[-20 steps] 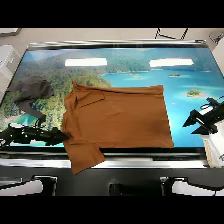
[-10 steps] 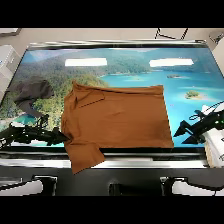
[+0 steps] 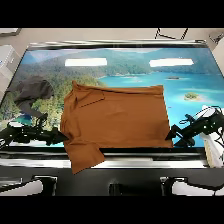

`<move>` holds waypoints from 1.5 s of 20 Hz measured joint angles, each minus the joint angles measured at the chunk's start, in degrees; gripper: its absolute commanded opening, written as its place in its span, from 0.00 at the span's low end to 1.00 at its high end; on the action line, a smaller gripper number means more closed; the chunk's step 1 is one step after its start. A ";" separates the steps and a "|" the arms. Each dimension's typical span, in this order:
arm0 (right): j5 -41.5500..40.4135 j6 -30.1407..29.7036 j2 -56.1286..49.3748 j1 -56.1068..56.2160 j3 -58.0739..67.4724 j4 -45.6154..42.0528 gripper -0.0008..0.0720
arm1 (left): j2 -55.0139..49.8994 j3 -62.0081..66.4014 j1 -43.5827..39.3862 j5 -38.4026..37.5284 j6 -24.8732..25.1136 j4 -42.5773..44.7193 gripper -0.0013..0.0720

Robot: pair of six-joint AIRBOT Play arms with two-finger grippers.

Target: Fold the clothes and pants, and hang the long-sleeved shirts on hangers.

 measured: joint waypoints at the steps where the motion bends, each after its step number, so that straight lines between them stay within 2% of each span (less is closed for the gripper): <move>1: -0.17 0.02 -0.15 0.04 -0.15 0.61 0.56 | 0.20 0.00 0.00 0.00 -0.02 0.00 0.05; 3: -0.44 -0.02 -0.35 0.11 -0.35 1.81 0.34 | 0.55 0.04 0.00 -0.04 -0.07 -0.02 0.05; 4: 0.48 -0.04 -0.37 0.13 -0.39 2.25 0.11 | 0.70 0.15 0.00 -0.11 -0.15 -0.04 0.05; 5: 2.10 -0.33 -0.35 0.13 -0.44 2.60 0.07 | 0.85 0.44 0.00 -0.15 -0.50 -0.09 0.05; 10: 5.29 -1.97 3.96 0.13 1.60 5.57 0.07 | 4.17 5.55 0.00 -1.42 -2.56 -0.22 0.05; 14: 2.36 -3.54 10.47 0.15 15.61 11.52 0.07 | 12.87 19.96 -0.02 -1.09 -3.98 -3.61 0.05; 18: -7.08 -6.45 16.79 0.20 41.35 16.37 0.07 | 23.02 45.94 -0.02 9.01 -4.37 -6.32 0.05; 21: -14.14 -7.13 22.01 0.17 56.08 15.80 0.07 | 28.94 61.99 0.02 18.01 -4.46 -6.27 0.05; 25: -17.29 -7.28 30.16 0.13 63.41 14.34 0.07 | 35.67 70.16 0.04 22.73 -7.89 -5.62 0.05; 30: -22.18 -4.04 36.44 0.11 65.44 11.06 0.07 | 39.63 72.65 0.04 26.95 -10.16 -5.66 0.05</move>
